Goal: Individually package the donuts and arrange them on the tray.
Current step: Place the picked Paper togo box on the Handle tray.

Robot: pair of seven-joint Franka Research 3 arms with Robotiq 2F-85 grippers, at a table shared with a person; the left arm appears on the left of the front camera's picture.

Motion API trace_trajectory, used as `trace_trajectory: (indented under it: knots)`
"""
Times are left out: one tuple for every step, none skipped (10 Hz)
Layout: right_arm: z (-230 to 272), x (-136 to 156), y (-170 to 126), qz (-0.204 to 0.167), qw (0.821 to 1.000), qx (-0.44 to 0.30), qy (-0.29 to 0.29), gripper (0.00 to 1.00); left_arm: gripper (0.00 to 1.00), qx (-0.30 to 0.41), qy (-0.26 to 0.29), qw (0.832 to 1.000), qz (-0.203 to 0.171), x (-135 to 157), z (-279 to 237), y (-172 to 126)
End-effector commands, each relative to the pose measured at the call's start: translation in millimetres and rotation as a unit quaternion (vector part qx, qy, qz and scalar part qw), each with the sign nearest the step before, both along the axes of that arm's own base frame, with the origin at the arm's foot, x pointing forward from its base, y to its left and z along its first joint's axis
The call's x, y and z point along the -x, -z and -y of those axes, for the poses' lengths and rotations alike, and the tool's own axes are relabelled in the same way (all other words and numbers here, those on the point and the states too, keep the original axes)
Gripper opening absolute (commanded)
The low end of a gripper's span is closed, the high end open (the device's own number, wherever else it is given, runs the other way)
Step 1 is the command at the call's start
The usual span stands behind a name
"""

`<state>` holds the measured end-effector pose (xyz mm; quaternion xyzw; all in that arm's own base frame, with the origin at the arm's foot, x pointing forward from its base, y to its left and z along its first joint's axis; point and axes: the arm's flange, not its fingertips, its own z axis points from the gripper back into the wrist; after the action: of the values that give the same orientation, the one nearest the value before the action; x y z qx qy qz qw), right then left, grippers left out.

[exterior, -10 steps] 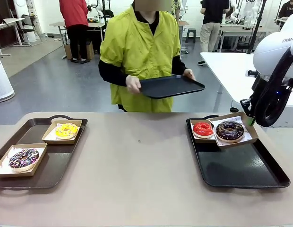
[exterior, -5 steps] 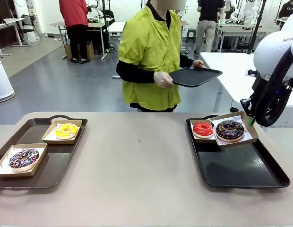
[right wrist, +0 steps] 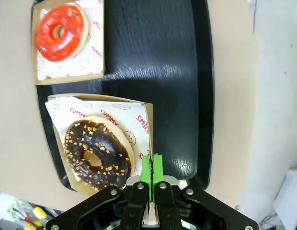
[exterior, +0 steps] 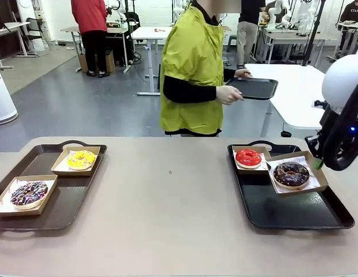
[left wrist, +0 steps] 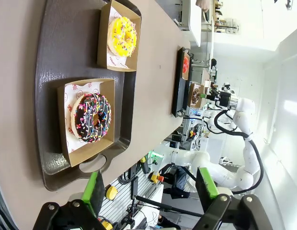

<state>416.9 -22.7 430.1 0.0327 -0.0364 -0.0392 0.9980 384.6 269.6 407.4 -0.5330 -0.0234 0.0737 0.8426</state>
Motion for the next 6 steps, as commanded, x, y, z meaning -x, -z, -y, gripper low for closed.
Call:
trace_trajectory:
  knots:
    - [6, 10, 12, 0.014, 1.0, 0.0, -0.011, 0.01, 1.0, -0.001, -0.005, 1.0, -0.001, 2, 0, -2]
    - [5, 6, 21, 0.011, 1.0, 0.0, -0.014, 0.01, 1.0, -0.001, -0.005, 1.0, -0.001, 2, 0, -2]
    - [2, 1, 31, 0.006, 1.0, 0.007, -0.014, 0.01, 1.0, -0.001, -0.005, 1.0, -0.001, 2, 0, -2]
    - [-1, -6, 39, 0.002, 1.0, 0.009, -0.012, 0.01, 1.0, -0.001, -0.005, 1.0, -0.001, 2, 0, -2]
    - [-3, -9, 44, -0.001, 1.0, 0.013, -0.014, 0.01, 1.0, -0.001, -0.005, 1.0, -0.001, 2, 0, -2]
    - [-5, -13, 49, -0.003, 1.0, 0.014, -0.015, 0.01, 1.0, -0.001, -0.005, 1.0, -0.001, 2, 0, -2]
